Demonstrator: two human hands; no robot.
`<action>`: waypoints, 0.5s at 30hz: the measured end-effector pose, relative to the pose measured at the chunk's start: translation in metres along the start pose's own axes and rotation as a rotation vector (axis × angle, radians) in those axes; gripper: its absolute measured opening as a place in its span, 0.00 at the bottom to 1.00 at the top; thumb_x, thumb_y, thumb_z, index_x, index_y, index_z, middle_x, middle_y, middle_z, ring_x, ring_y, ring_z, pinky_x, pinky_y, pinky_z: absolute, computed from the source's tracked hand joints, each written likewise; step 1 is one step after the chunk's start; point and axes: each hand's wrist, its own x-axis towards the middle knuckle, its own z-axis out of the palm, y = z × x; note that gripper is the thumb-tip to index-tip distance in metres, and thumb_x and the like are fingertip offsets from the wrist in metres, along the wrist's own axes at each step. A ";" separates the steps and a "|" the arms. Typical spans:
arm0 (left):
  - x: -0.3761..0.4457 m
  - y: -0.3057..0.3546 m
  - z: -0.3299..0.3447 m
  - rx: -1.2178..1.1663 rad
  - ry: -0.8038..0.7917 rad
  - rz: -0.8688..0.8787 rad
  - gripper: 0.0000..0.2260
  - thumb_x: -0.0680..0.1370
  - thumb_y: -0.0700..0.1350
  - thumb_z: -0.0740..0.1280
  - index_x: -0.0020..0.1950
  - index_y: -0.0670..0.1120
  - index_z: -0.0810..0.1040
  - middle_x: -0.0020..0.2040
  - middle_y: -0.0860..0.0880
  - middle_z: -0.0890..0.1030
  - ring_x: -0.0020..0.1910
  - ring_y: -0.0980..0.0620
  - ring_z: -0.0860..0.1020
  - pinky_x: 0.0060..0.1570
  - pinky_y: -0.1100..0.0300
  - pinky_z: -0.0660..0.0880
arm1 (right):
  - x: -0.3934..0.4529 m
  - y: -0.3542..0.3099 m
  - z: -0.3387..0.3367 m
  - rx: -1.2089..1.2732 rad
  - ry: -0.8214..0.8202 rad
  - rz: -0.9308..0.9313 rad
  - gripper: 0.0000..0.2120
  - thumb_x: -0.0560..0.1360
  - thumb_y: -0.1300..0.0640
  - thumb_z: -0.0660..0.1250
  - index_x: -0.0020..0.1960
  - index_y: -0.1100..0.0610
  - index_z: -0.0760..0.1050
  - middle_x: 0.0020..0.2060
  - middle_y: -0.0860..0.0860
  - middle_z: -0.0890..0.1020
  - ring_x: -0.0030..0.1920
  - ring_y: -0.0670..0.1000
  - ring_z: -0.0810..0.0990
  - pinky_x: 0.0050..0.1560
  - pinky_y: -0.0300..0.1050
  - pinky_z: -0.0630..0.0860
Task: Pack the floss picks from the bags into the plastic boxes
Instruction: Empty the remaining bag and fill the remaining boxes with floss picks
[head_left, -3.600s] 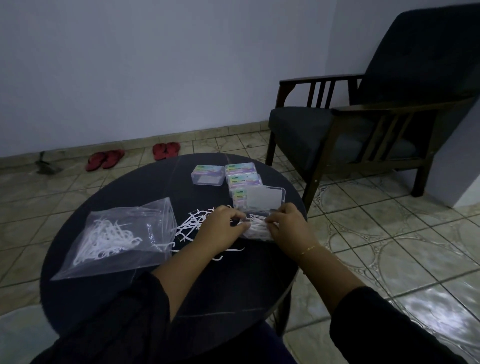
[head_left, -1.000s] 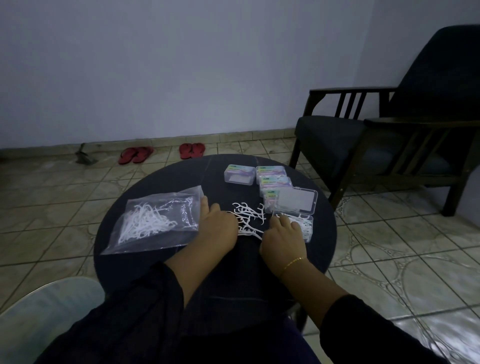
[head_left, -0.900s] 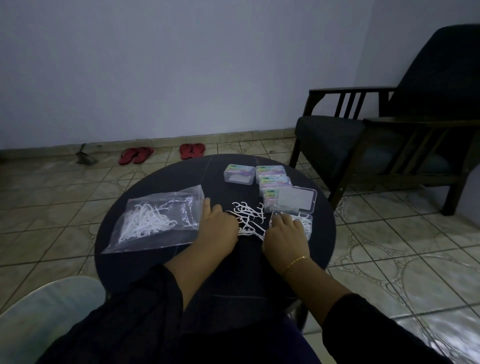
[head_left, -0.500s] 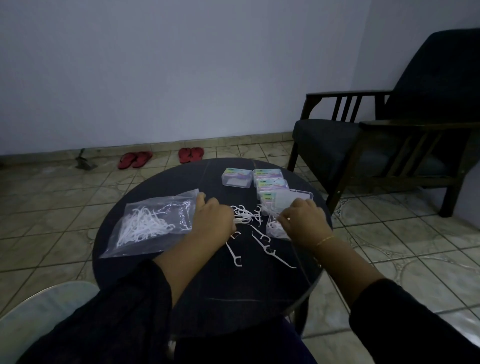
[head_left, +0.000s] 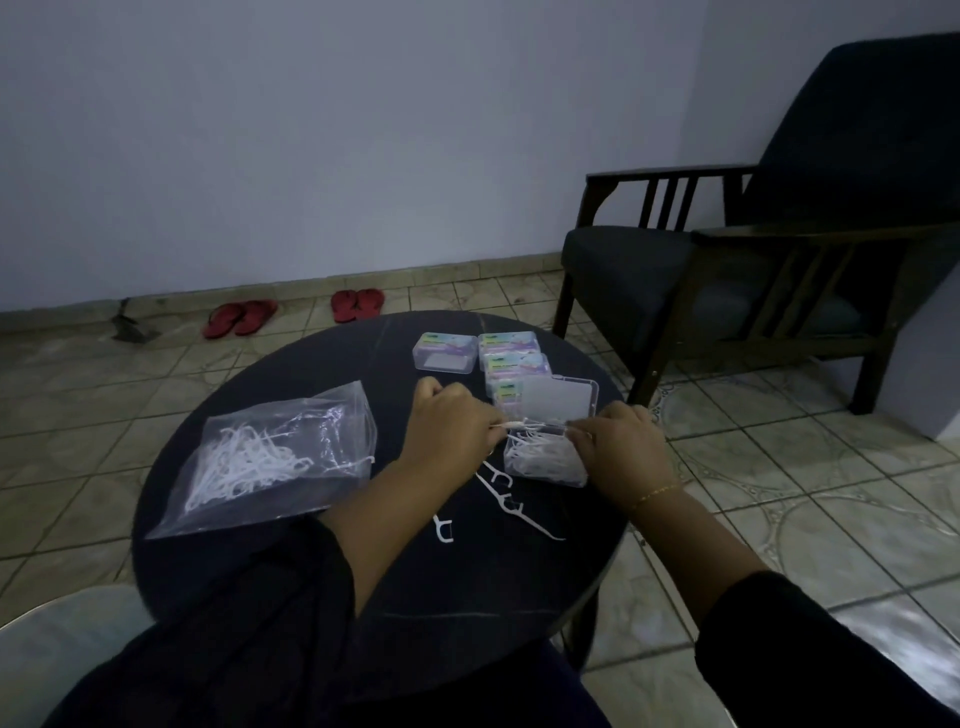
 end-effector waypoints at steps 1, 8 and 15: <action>0.002 0.006 0.003 0.004 -0.013 0.020 0.12 0.79 0.54 0.61 0.59 0.58 0.80 0.47 0.53 0.81 0.52 0.52 0.72 0.51 0.55 0.55 | -0.001 0.003 0.001 0.049 0.033 0.026 0.15 0.80 0.47 0.56 0.58 0.48 0.79 0.52 0.51 0.75 0.55 0.53 0.71 0.54 0.47 0.68; 0.017 0.038 0.025 0.022 -0.107 0.062 0.13 0.80 0.57 0.57 0.58 0.56 0.78 0.54 0.53 0.80 0.56 0.51 0.70 0.51 0.54 0.57 | -0.009 0.015 0.009 0.132 0.173 0.043 0.14 0.80 0.52 0.58 0.55 0.52 0.81 0.46 0.53 0.77 0.50 0.53 0.72 0.48 0.45 0.66; -0.001 0.022 0.040 -0.065 -0.132 0.013 0.24 0.81 0.60 0.50 0.74 0.52 0.62 0.73 0.57 0.64 0.69 0.52 0.60 0.60 0.55 0.56 | -0.017 0.007 0.018 0.196 0.255 0.054 0.12 0.76 0.57 0.64 0.57 0.56 0.80 0.45 0.55 0.79 0.47 0.57 0.76 0.44 0.47 0.70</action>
